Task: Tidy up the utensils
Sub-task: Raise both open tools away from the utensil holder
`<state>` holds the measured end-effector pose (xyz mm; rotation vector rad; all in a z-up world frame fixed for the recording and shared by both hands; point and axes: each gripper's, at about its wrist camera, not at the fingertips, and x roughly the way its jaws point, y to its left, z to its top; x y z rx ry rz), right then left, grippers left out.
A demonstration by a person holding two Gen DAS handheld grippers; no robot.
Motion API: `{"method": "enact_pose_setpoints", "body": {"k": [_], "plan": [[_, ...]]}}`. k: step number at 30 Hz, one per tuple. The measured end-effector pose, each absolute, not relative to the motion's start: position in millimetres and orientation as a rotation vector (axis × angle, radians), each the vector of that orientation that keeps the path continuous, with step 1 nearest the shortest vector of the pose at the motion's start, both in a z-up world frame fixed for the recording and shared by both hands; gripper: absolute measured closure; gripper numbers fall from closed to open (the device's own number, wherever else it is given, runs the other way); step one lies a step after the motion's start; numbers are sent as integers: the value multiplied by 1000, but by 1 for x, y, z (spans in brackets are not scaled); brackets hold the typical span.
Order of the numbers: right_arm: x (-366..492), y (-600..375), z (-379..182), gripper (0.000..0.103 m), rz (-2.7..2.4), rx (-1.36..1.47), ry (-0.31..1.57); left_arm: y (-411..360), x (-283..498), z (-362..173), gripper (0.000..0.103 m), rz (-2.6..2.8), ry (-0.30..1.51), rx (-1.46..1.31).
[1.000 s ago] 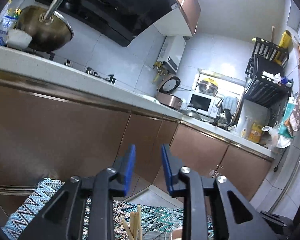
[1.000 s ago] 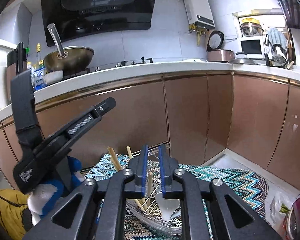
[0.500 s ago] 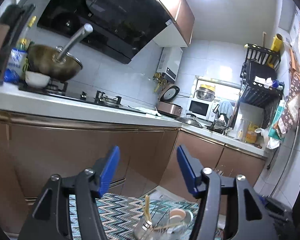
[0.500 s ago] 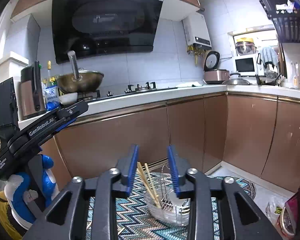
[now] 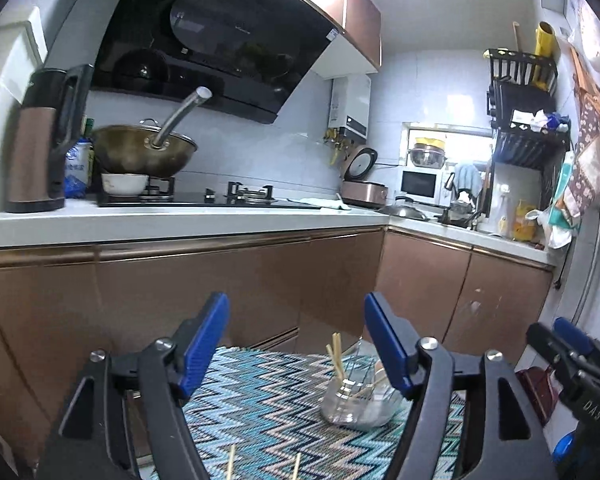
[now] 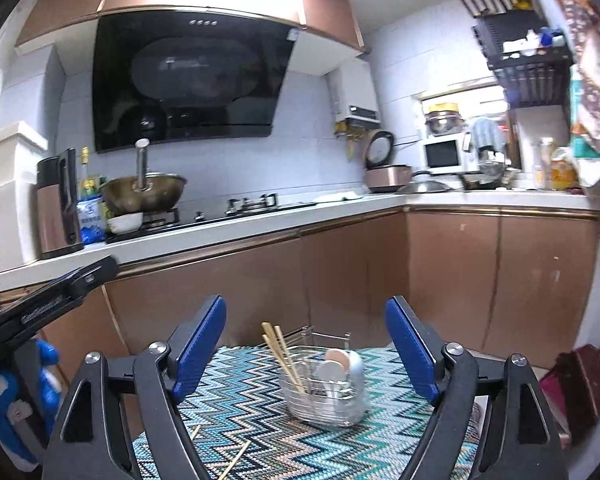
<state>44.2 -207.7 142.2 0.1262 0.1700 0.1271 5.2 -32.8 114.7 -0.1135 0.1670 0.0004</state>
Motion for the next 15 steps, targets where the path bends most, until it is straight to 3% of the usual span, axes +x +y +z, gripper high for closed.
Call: {"method": "enact_pose_setpoints", "body": {"k": [15], "plan": [[-24,-213,147,17,38,174,143,-23,-61,121,34,23,152,-80]]}}
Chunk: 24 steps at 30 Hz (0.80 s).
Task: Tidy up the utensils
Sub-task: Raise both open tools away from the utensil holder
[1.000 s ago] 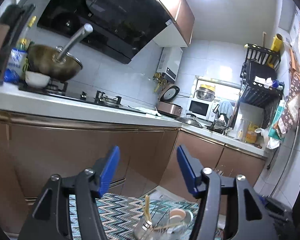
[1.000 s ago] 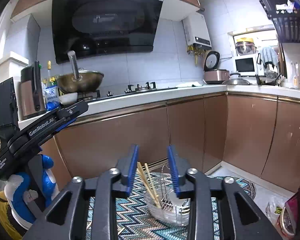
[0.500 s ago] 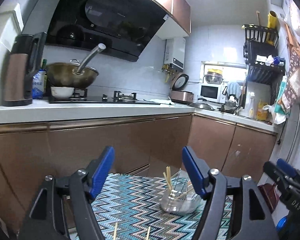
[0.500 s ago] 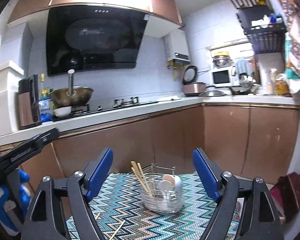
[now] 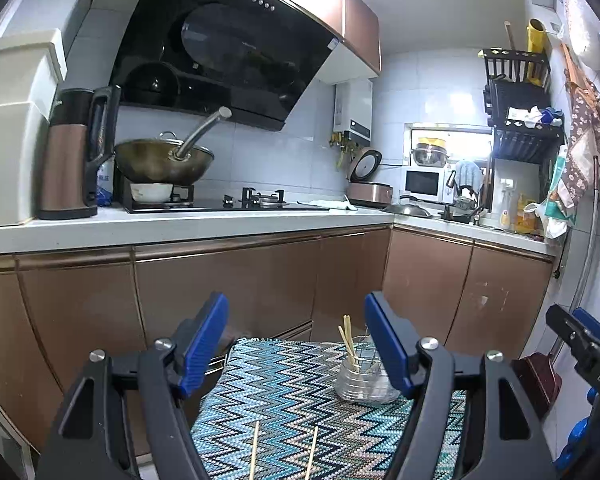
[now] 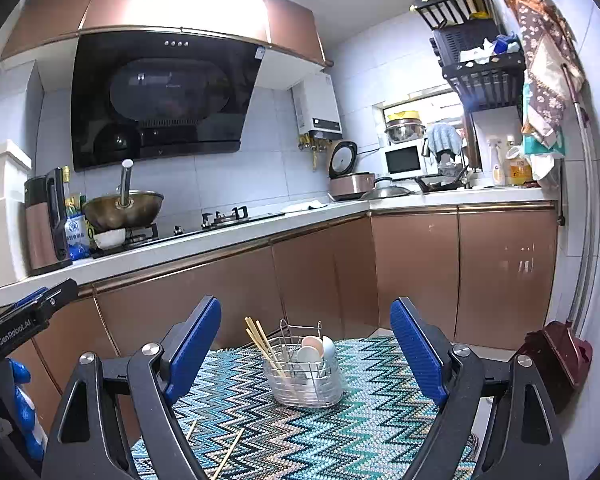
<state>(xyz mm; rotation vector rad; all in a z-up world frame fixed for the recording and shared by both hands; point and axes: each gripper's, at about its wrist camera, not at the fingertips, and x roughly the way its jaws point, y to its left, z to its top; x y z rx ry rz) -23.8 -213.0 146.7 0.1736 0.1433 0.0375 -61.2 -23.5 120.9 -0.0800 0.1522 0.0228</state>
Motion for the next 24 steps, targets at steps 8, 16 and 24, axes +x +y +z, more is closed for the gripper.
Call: {"method": "enact_pose_setpoints", "body": {"k": [8,16,24], "plan": [[-52,-207,153,17,42,171,111,-14,-91,127,33,43,118,-73],[-70,-205,160,17,48,167,74,-5,-106,126,33,63,109,-80],[-70,-206,155,17,40,176,70,3,-101,118,33,87,135,-80]]}}
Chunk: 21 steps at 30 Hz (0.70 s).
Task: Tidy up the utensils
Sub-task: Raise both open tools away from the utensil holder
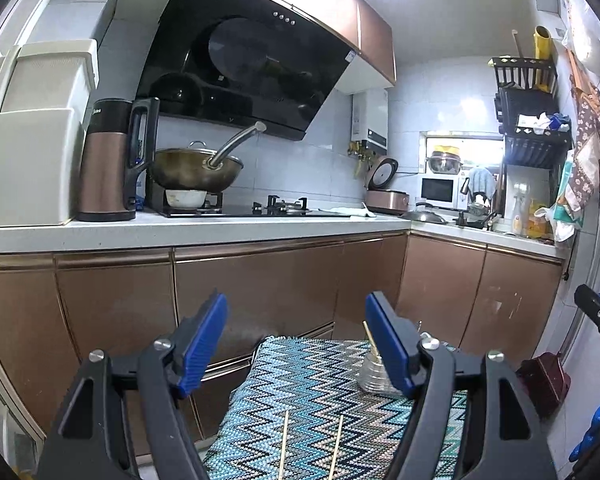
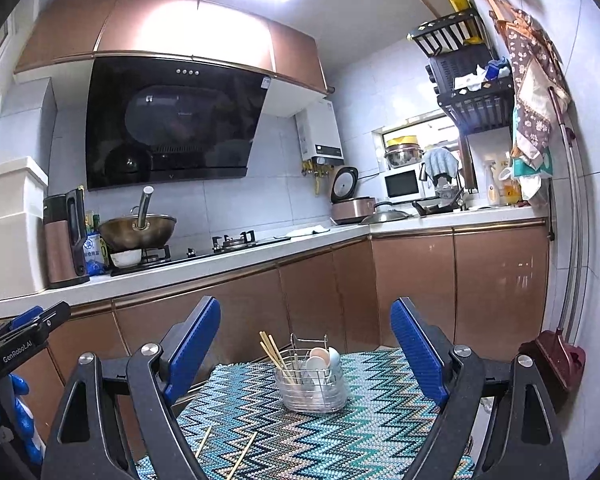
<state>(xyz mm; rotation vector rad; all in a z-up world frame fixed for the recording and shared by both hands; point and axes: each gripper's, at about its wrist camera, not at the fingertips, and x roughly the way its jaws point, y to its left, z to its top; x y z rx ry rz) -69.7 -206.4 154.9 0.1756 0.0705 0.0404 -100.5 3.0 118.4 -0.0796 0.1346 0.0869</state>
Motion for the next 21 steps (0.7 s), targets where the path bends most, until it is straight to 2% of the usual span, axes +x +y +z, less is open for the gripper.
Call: {"method": "enact_pose_setpoints", "body": {"k": [21], "plan": [[-1,-205,109,17,43,167,252,7,-12,55,33,70,355,-76]]}}
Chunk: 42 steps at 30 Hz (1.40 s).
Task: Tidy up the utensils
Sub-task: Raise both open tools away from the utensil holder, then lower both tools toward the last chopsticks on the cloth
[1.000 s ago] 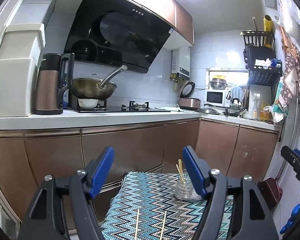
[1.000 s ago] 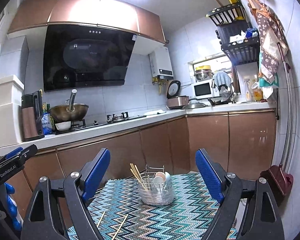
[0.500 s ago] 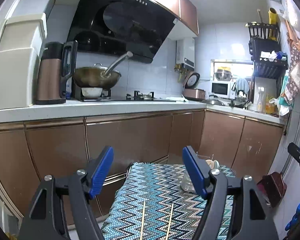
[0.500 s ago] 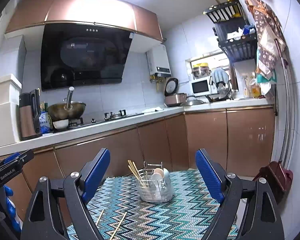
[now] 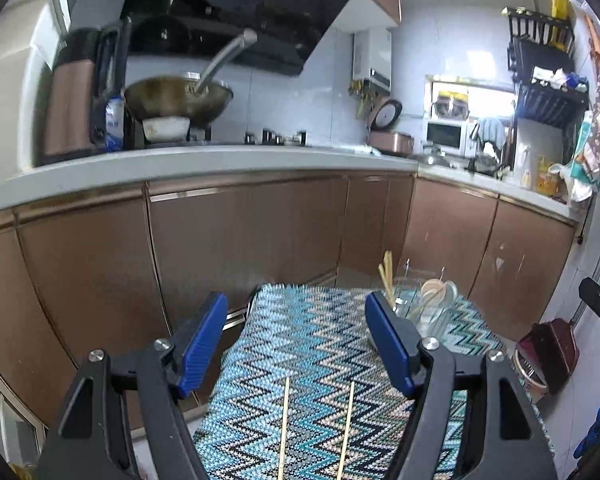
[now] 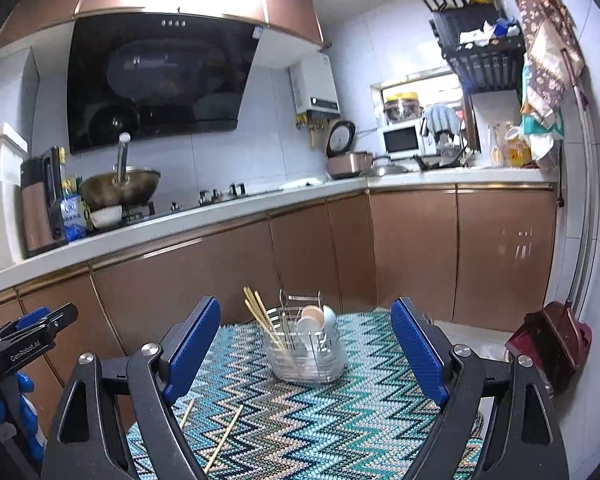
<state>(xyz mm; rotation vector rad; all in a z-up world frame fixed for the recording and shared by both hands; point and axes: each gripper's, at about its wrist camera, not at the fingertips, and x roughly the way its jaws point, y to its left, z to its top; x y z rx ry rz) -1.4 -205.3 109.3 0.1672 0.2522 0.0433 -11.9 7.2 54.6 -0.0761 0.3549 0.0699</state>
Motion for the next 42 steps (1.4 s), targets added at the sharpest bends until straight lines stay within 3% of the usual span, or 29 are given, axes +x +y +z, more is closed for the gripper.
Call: {"method": "enact_pose_setpoints", "body": {"k": [9,15,18,21,23,26,36,40,42], "plan": [[58,-171,64,17,157,109,434,33,49,0,33,42,560,-129],[96,-151,27,24,252,102,572,56,92,-43,33,-20,743,-193],[118,-140,5,35,326,125,666,61,113,-62,34,-119,843,-256],[141,-125,-20,58,420,176,785,63,137,-89,35,-217,979,-324],[157,-113,-38,69,471,183,869,61,149,-104,43,-240,1043,-317],[178,-97,-59,76,521,192,970,59,167,-123,54,-268,1134,-311],[229,-61,-104,77,508,120,1182,51,203,-155,72,-279,1298,-217],[239,-54,-115,83,501,86,1230,49,207,-163,74,-272,1328,-186],[242,-52,-121,86,494,75,1254,48,209,-168,83,-267,1343,-176]]}}
